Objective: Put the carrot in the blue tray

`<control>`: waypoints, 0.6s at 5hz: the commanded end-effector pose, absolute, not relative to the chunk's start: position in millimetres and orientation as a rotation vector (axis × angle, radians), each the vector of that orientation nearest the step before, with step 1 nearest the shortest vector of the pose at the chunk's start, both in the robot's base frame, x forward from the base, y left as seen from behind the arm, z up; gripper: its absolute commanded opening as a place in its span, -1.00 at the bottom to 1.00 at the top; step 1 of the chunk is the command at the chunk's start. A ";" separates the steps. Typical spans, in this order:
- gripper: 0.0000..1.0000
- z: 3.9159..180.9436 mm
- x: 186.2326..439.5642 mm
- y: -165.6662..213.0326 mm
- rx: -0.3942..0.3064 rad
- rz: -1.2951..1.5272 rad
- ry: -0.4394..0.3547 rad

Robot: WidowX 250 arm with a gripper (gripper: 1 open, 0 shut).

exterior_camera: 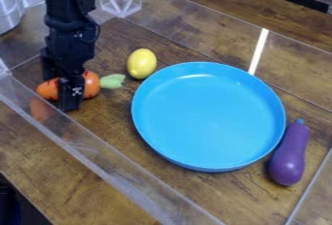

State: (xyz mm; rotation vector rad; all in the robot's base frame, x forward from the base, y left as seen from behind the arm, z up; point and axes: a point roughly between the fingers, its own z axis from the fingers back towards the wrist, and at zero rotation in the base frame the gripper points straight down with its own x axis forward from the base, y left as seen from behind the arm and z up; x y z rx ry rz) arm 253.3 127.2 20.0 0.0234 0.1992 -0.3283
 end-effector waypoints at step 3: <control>1.00 20.3 248.7 136.5 0.009 -0.292 0.188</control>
